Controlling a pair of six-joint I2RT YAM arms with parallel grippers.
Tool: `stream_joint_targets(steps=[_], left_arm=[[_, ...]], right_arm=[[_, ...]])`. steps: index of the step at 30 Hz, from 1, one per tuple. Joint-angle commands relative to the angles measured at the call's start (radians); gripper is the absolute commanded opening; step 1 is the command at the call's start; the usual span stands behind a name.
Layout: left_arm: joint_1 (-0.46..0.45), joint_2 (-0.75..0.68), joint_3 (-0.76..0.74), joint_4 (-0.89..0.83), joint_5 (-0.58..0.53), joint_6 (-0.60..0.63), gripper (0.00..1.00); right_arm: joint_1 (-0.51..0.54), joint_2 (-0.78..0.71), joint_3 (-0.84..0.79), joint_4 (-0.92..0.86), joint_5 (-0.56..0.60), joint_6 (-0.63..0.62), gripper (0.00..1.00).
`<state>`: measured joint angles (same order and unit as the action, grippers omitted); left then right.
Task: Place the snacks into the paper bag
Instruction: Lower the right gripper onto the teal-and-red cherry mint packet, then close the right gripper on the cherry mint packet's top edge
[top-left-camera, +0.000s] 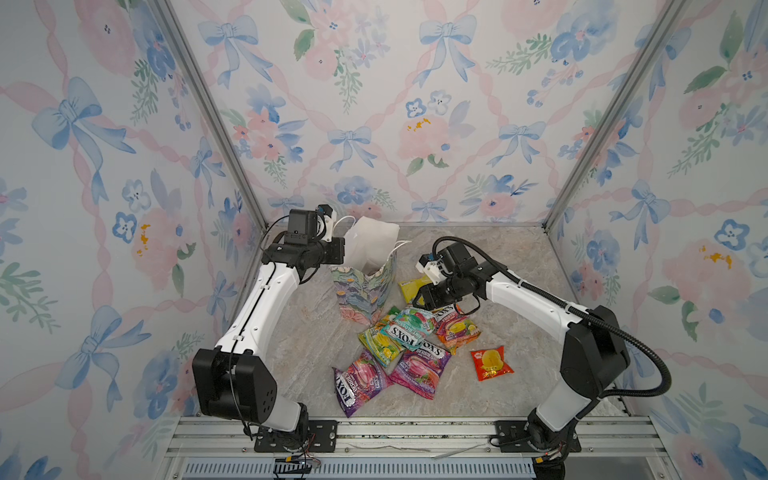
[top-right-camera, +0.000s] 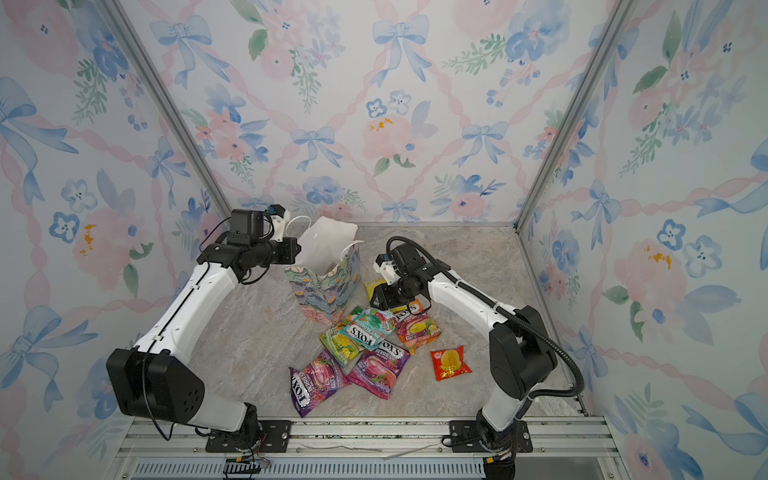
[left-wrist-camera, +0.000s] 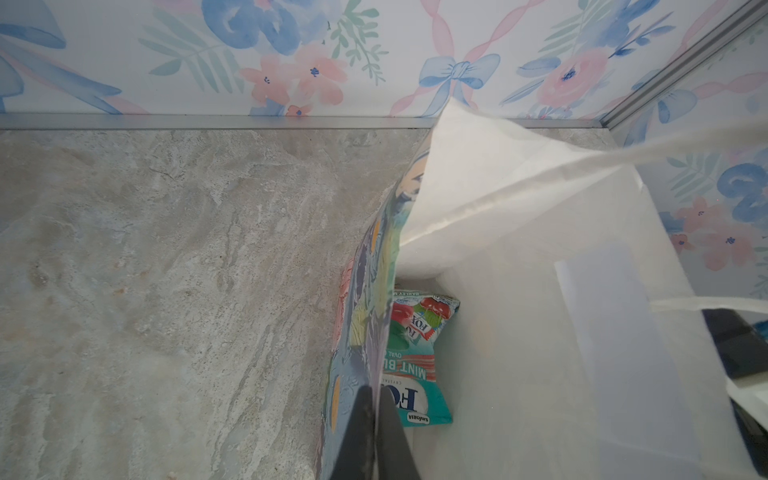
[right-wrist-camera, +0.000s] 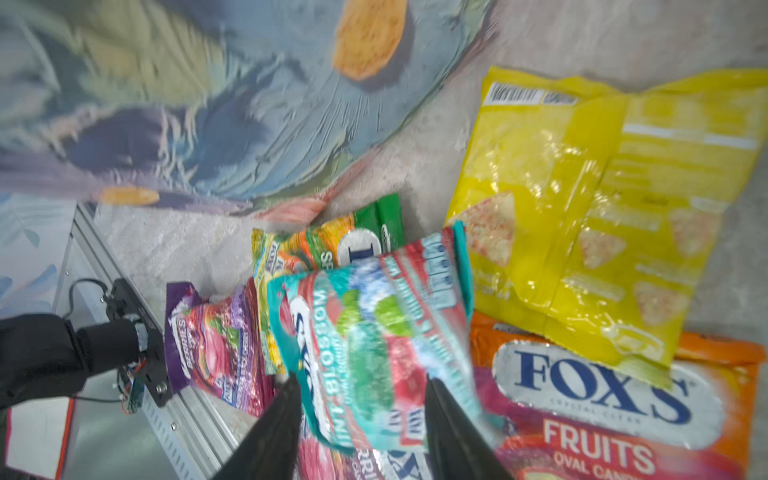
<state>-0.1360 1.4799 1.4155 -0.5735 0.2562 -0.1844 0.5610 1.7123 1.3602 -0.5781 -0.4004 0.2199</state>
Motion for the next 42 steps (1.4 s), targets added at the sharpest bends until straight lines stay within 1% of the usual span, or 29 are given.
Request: stream_joint_targets(steps=[1, 3, 5, 6, 10, 14, 16, 18, 22, 27, 35, 42], left_arm=[[0.007, -0.011, -0.018, -0.002, 0.014, -0.001, 0.00], [0.007, -0.007, -0.019, -0.003, 0.011, 0.000, 0.00], [0.007, -0.005, -0.018, -0.003, 0.011, 0.003, 0.00], [0.007, -0.005, -0.018, -0.003, 0.011, 0.003, 0.00], [0.008, -0.006, -0.018, -0.003, 0.010, 0.003, 0.00], [0.009, -0.006, -0.019, -0.003, 0.012, 0.003, 0.00], [0.008, -0.007, -0.019, -0.004, 0.011, 0.003, 0.00], [0.008, -0.008, -0.018, -0.003, 0.011, 0.003, 0.00], [0.009, -0.008, -0.018, -0.003, 0.013, 0.002, 0.00], [0.009, -0.008, -0.018, -0.003, 0.014, 0.002, 0.00], [0.008, -0.010, -0.018, -0.003, 0.016, 0.003, 0.00], [0.009, -0.012, -0.018, -0.003, 0.014, 0.004, 0.00]], right_arm=[[-0.040, -0.029, 0.021, 0.055, 0.051, 0.089, 0.63], [-0.042, -0.082, -0.026, 0.102, 0.088, 0.165, 0.67], [-0.038, -0.140, -0.097, 0.150, 0.098, 0.245, 0.69], [-0.032, -0.165, -0.138, 0.180, 0.100, 0.280, 0.72], [0.027, -0.298, -0.311, 0.255, 0.174, 0.441, 0.80], [0.077, -0.394, -0.452, 0.319, 0.238, 0.586, 0.87], [0.091, -0.430, -0.520, 0.361, 0.248, 0.655, 0.88], [0.098, -0.442, -0.561, 0.382, 0.256, 0.699, 0.87], [0.106, -0.435, -0.626, 0.461, 0.242, 0.769, 0.84], [0.111, -0.391, -0.666, 0.543, 0.224, 0.818, 0.81], [0.114, -0.285, -0.668, 0.655, 0.194, 0.868, 0.76], [0.123, -0.223, -0.670, 0.706, 0.189, 0.898, 0.76]])
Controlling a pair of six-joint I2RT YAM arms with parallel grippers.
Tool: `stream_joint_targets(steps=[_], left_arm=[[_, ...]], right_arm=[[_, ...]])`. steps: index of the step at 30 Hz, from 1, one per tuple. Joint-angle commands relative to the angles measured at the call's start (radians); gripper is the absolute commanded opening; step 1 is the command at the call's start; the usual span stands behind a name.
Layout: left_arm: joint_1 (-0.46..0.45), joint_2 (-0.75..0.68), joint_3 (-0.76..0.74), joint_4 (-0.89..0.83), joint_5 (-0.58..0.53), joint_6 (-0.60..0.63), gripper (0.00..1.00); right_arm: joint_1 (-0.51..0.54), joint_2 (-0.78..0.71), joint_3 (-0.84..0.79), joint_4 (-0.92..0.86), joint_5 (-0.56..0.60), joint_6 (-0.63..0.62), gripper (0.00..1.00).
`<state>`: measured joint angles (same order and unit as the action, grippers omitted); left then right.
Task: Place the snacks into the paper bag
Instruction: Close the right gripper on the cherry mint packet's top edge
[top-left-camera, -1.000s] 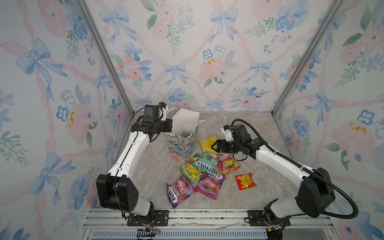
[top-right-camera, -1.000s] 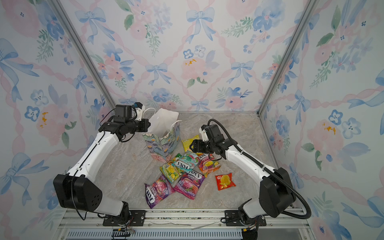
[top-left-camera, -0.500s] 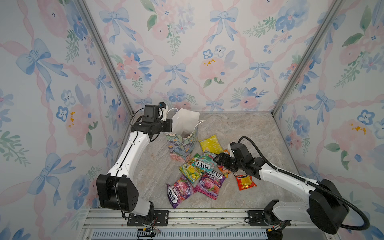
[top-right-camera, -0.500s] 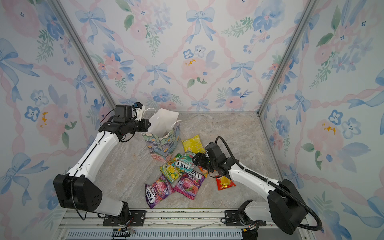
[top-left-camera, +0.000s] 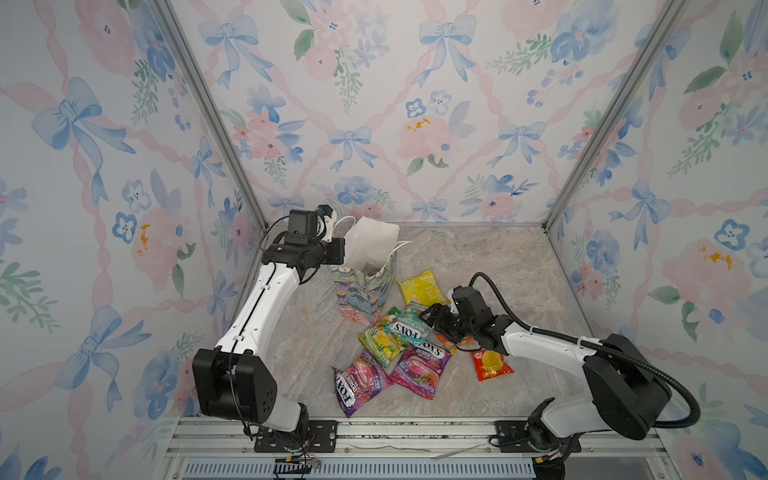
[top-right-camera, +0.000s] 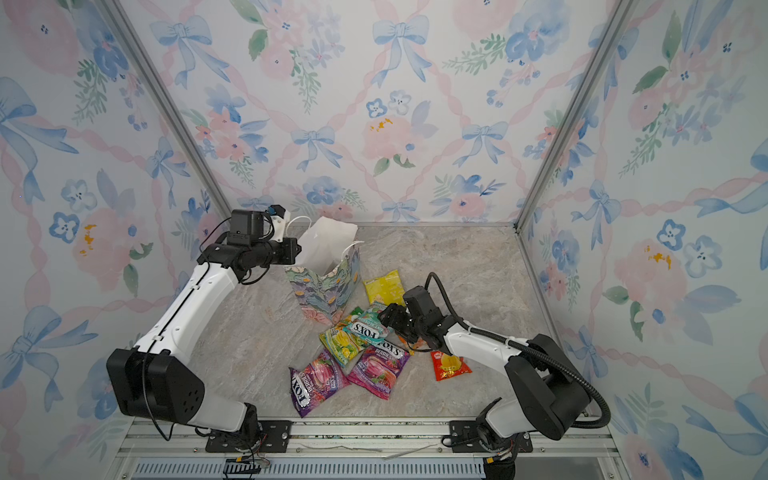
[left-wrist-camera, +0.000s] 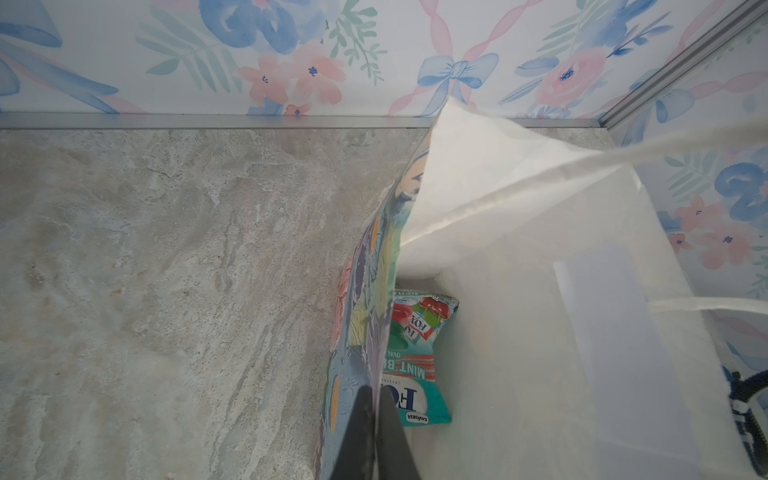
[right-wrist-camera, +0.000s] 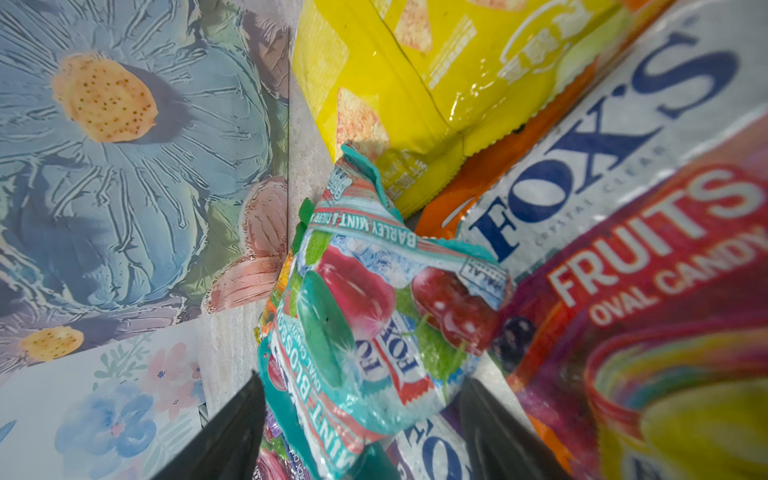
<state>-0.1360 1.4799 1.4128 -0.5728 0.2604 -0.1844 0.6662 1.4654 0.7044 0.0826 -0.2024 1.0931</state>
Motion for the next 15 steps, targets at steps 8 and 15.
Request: stream_joint_targets(steps=[8, 15], left_arm=[[0.008, -0.012, -0.015, -0.005, 0.011, 0.005, 0.00], [0.008, -0.010, -0.014, -0.004, 0.010, 0.003, 0.00]], right_arm=[[0.035, 0.098, -0.022, 0.108, -0.018, 0.059, 0.77], [0.053, 0.003, -0.027, 0.004, 0.034, 0.035, 0.78]])
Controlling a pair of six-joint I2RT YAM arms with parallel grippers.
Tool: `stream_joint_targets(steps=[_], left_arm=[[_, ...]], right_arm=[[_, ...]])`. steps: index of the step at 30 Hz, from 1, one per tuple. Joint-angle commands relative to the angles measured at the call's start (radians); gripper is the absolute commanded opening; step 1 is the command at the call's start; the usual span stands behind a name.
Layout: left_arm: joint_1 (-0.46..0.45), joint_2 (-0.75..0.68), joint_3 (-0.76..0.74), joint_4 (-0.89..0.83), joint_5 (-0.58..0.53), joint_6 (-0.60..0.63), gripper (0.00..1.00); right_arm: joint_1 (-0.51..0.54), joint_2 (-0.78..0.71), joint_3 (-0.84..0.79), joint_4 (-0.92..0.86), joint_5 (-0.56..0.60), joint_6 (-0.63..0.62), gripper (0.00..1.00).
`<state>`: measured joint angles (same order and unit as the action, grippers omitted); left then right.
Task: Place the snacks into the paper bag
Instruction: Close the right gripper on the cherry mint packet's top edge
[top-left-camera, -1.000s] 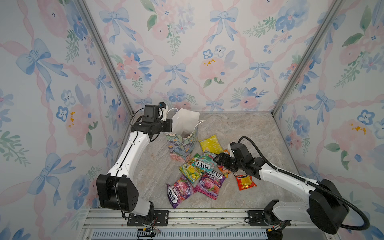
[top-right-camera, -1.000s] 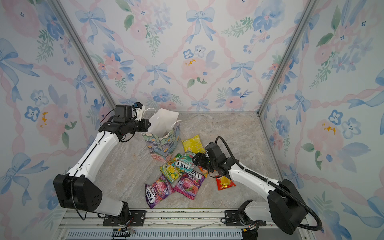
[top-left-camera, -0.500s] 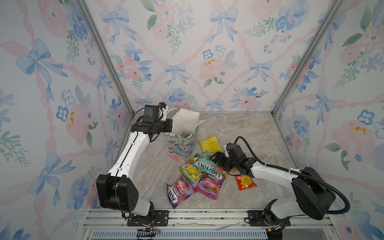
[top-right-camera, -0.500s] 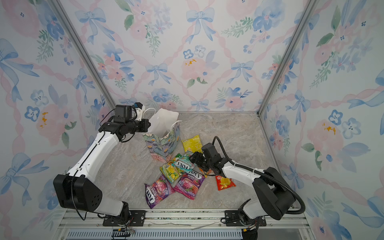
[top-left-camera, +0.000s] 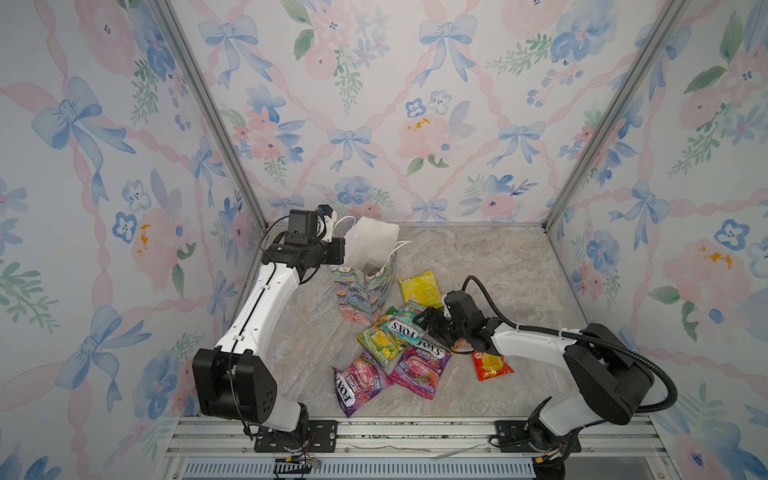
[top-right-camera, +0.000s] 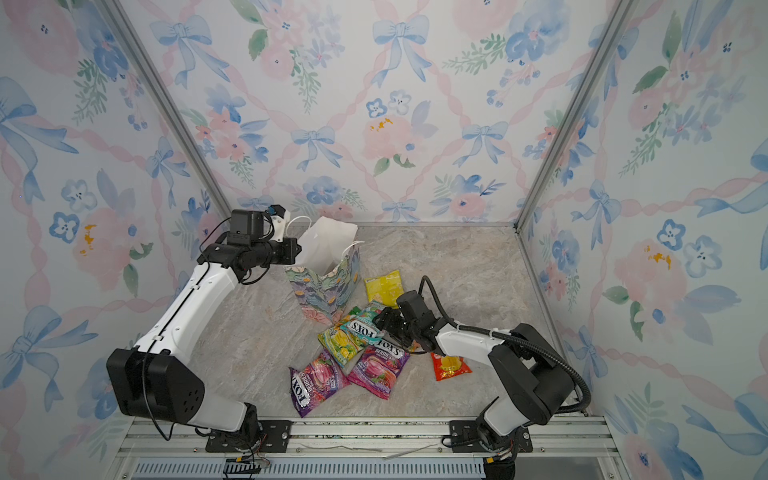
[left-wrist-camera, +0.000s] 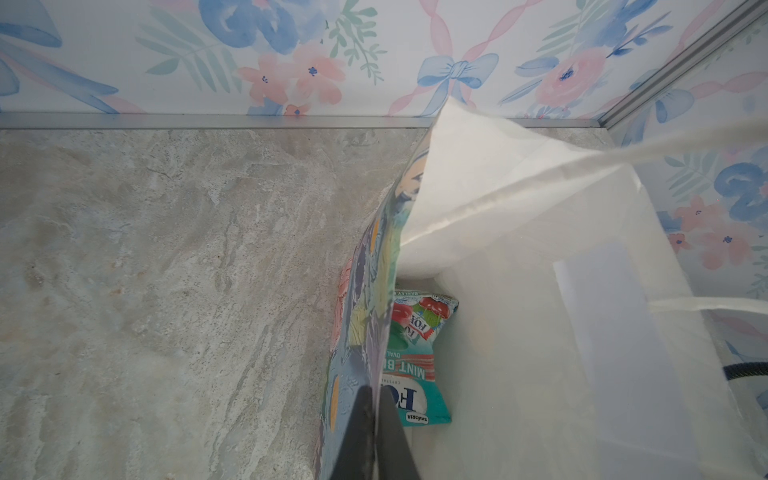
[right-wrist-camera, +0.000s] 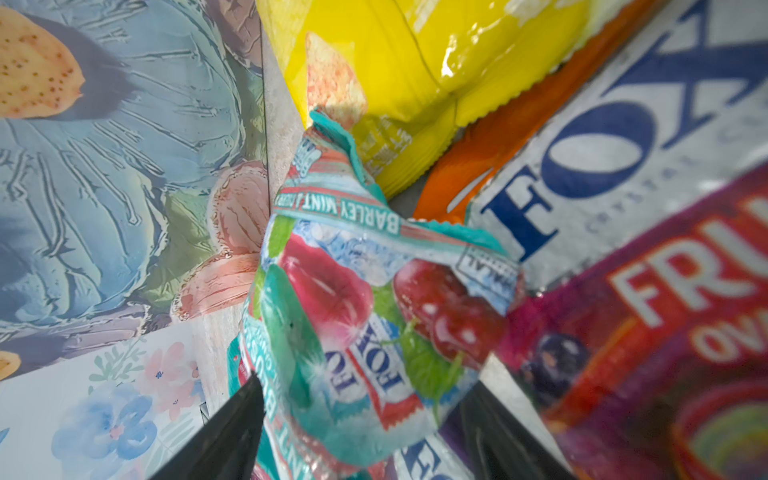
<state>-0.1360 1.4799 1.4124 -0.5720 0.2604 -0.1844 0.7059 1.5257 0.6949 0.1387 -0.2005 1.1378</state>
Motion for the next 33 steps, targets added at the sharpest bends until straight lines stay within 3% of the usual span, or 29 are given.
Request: stream_joint_targets(steps=[1, 14, 21, 28, 33], left_arm=[[0.009, -0.010, -0.013, -0.005, 0.010, 0.004, 0.00], [0.009, -0.014, -0.014, -0.005, 0.013, 0.003, 0.00], [0.008, -0.012, -0.015, -0.005, 0.017, 0.003, 0.00], [0.008, -0.014, -0.015, -0.005, 0.014, 0.005, 0.00], [0.009, -0.014, -0.015, -0.005, 0.014, 0.006, 0.00]], right_arm=[[0.014, -0.071, -0.025, -0.053, 0.037, -0.006, 0.78], [0.018, 0.038, -0.038, 0.101, 0.007, 0.045, 0.75], [0.016, 0.068, -0.020, 0.175, 0.010, 0.055, 0.58], [0.005, 0.088, -0.012, 0.240, -0.016, 0.064, 0.24], [0.001, 0.034, 0.021, 0.166, -0.007, 0.012, 0.14]])
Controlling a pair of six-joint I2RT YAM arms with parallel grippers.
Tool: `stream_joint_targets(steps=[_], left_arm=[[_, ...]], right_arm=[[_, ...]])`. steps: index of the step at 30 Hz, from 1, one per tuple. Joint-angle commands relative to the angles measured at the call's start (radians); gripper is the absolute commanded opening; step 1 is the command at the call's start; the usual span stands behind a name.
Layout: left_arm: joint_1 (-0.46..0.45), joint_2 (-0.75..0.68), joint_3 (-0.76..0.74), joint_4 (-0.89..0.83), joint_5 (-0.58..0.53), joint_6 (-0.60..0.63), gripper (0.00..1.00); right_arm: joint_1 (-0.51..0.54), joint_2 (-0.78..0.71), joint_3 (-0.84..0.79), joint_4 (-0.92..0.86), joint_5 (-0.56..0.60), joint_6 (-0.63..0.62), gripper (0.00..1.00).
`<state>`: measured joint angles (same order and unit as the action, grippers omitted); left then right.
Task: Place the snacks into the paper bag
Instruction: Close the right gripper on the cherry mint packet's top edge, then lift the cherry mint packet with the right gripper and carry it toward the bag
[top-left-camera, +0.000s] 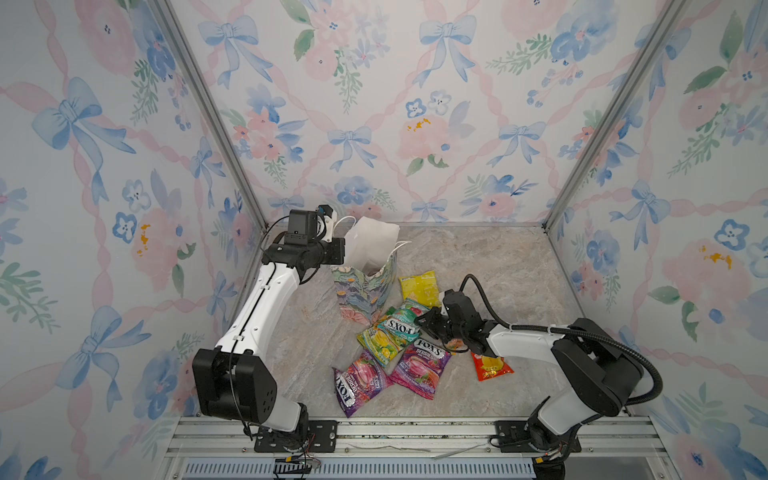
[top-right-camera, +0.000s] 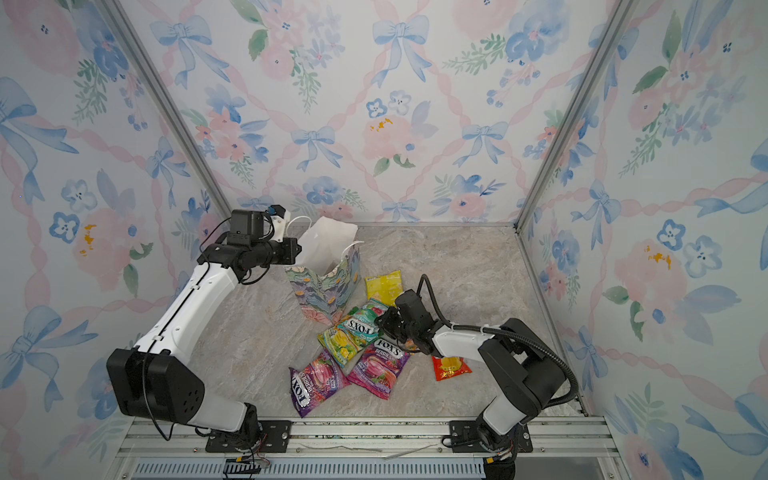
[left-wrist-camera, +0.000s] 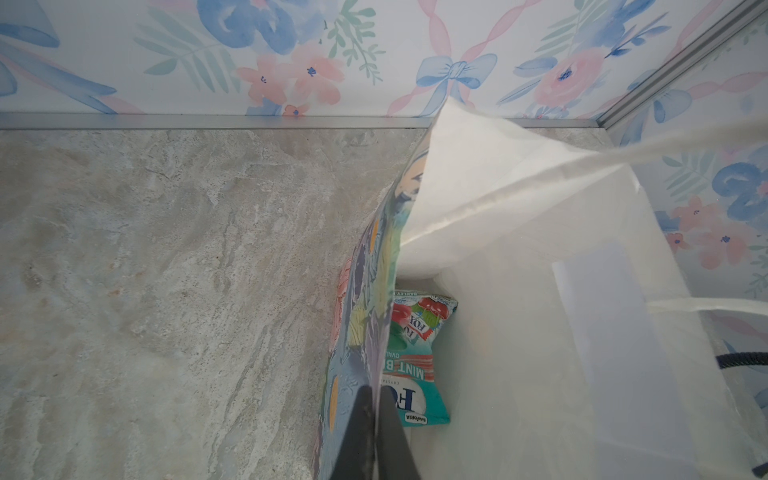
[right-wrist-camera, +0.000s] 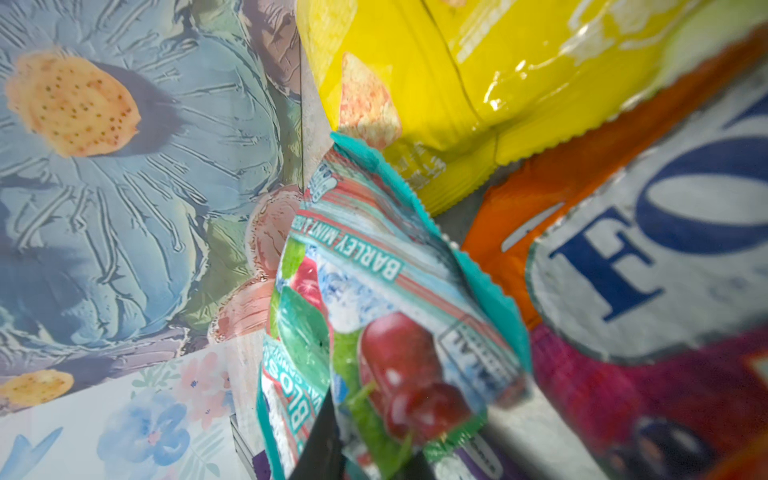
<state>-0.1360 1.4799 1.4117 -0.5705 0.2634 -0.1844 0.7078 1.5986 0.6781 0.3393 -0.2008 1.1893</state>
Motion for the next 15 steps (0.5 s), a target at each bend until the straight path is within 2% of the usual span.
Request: stream_joint_targets(steps=[1, 7, 15], left_arm=[[0.009, -0.013, -0.014, -0.006, 0.011, 0.005, 0.00], [0.009, -0.014, -0.014, -0.006, 0.011, 0.006, 0.00], [0.009, -0.010, -0.014, -0.006, 0.016, 0.005, 0.00]], right_arm=[[-0.001, -0.056, 0.051, -0.069, -0.002, -0.059, 0.13], [-0.005, -0.165, 0.131, -0.247, 0.034, -0.170, 0.07], [-0.036, -0.275, 0.212, -0.404, 0.066, -0.277, 0.06]])
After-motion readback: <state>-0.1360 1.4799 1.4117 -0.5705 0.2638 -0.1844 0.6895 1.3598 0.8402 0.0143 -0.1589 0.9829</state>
